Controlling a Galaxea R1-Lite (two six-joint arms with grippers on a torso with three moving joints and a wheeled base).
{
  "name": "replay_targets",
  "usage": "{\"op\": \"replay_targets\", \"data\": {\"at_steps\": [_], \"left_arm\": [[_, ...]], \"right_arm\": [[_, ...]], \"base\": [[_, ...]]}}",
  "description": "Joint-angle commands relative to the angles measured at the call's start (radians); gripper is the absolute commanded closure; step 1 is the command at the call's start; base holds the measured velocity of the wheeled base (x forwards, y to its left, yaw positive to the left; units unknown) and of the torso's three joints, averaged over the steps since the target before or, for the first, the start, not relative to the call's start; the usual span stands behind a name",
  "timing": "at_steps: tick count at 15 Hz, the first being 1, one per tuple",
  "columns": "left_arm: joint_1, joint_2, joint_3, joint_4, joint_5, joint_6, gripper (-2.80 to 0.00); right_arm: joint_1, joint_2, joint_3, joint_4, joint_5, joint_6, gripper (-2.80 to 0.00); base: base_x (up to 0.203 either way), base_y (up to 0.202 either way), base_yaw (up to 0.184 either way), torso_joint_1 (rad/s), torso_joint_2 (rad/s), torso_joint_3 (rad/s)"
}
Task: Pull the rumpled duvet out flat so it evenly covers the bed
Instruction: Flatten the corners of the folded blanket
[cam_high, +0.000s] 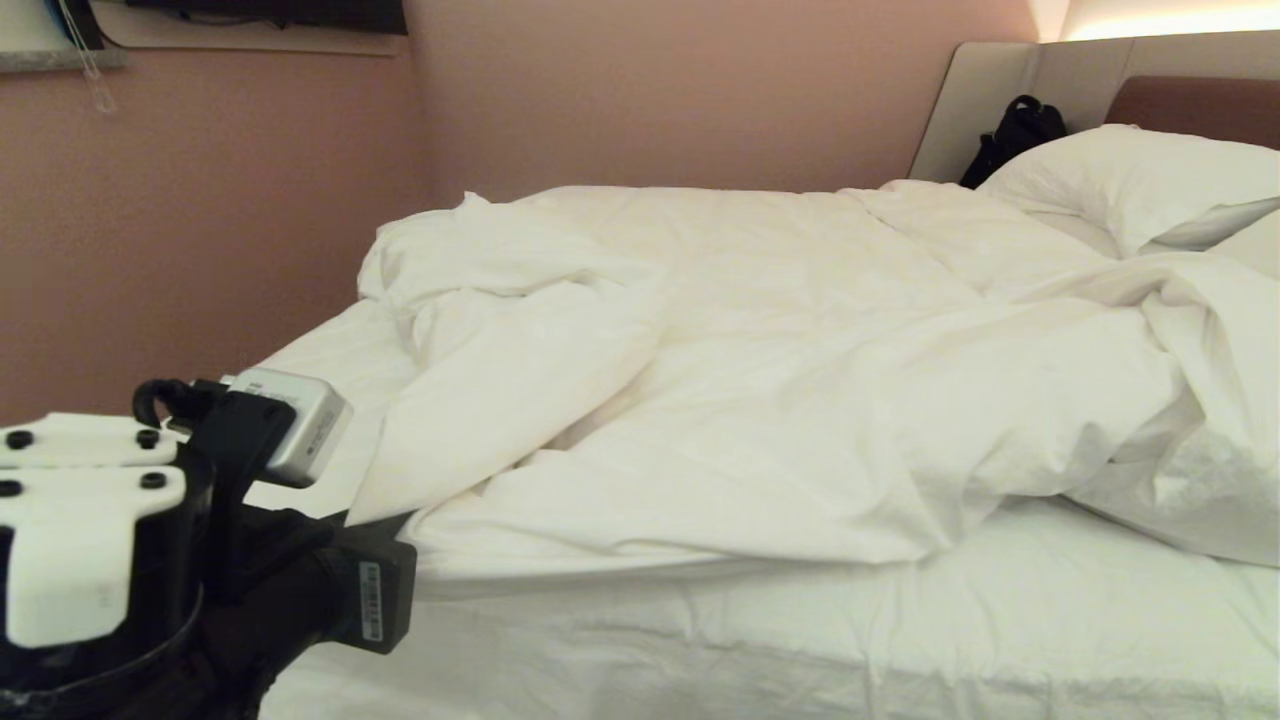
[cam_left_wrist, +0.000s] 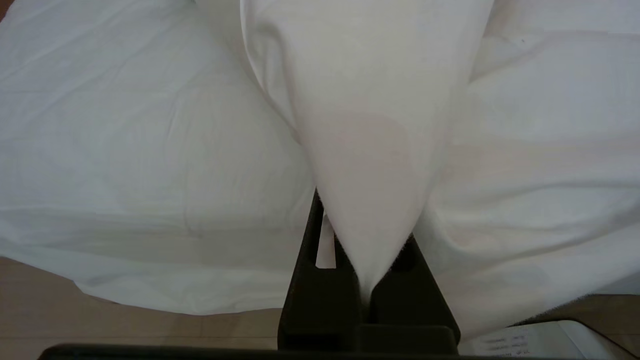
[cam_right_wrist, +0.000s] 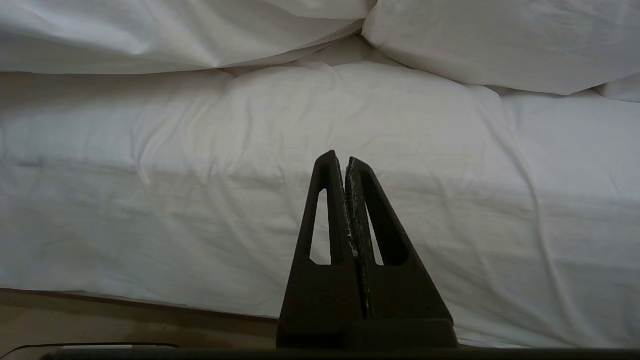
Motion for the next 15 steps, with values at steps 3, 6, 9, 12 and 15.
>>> {"op": "replay_targets", "data": {"at_steps": [3, 6, 9, 12, 15], "left_arm": [[-0.002, 0.010, -0.001, 0.007, 0.000, -0.013, 0.00], [-0.023, -0.001, -0.005, 0.015, 0.003, -0.006, 0.00], [-0.023, 0.010, -0.003, 0.031, 0.002, -0.015, 0.00], [-0.023, 0.023, -0.004, 0.034, 0.002, -0.016, -2.80], [-0.023, 0.055, -0.003, 0.053, 0.002, -0.074, -2.80]], "right_arm": [[0.000, 0.000, 0.000, 0.000, 0.000, 0.000, 0.00], [0.000, 0.000, 0.000, 0.000, 0.000, 0.000, 0.00], [0.000, 0.000, 0.000, 0.000, 0.000, 0.000, 0.00], [0.000, 0.000, 0.000, 0.000, 0.000, 0.000, 0.00], [0.000, 0.000, 0.000, 0.000, 0.000, 0.000, 0.00]], "base": [[0.000, 0.000, 0.000, 0.000, 0.00, 0.000], [0.000, 0.000, 0.000, 0.000, 0.00, 0.000], [0.000, 0.000, 0.000, 0.000, 0.00, 0.000], [0.000, 0.000, 0.000, 0.000, 0.00, 0.000], [0.000, 0.000, 0.000, 0.000, 0.00, 0.000]]}}
